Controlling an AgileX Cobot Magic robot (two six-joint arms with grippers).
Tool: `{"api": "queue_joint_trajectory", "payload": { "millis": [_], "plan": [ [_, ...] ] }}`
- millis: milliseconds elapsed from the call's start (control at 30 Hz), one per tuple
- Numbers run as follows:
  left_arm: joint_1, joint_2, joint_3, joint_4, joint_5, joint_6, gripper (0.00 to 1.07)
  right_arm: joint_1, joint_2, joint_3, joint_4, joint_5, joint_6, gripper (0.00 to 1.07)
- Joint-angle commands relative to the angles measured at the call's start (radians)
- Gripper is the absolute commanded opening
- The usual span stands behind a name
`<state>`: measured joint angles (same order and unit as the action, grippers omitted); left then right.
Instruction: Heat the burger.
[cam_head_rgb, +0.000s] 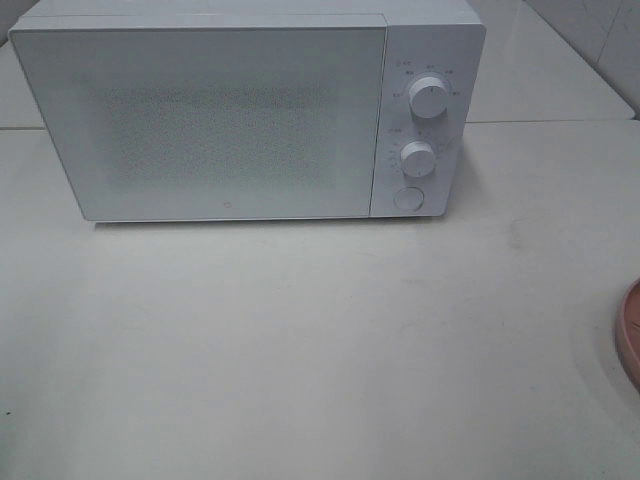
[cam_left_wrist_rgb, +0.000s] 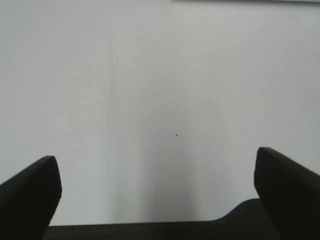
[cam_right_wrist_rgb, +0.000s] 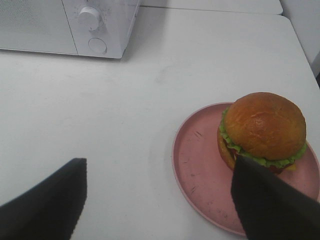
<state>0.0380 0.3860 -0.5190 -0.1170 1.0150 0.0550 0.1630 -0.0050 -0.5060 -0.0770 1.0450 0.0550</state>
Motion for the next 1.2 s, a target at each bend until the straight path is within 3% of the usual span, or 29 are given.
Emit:
{"api": "queue_joint_trajectory", "payload": {
  "millis": [33,433,1200],
  "plan": [
    [0.001,-0.119,0.021,0.011,0.024,-0.011,1.01,-0.005,-0.027,-0.001,0.0,-0.007,0.004,0.76],
    [-0.001,-0.423,0.022,0.065,0.024,-0.004,1.0,-0.005,-0.027,-0.001,0.0,-0.007,0.004,0.76],
    [0.001,-0.416,0.022,0.066,0.024,-0.004,1.0,-0.005,-0.017,-0.001,0.002,-0.007,0.002,0.76]
  ]
}}
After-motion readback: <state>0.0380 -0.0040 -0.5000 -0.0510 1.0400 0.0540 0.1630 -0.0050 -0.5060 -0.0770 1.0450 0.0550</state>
